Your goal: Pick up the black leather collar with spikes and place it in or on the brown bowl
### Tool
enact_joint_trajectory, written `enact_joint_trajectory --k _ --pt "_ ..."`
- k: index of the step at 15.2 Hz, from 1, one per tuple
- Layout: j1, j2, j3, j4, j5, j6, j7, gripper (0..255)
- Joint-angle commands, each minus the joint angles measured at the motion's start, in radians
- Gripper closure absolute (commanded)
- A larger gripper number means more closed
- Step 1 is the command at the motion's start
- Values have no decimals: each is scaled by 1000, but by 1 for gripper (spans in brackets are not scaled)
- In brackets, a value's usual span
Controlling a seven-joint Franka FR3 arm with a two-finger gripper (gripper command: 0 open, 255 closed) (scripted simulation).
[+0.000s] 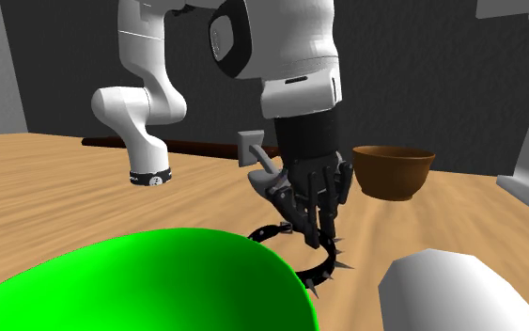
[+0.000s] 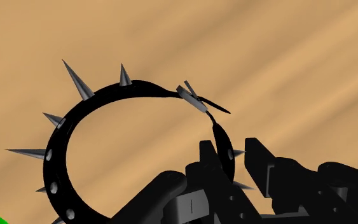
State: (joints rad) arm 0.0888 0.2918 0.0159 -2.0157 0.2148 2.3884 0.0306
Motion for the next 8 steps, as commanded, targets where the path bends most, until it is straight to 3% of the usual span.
enact_joint_trajectory --k 1,8 --pt "2 -16 -1 7 -4 -22 7 255" --pt "2 -66 -5 38 -17 -103 25 255"
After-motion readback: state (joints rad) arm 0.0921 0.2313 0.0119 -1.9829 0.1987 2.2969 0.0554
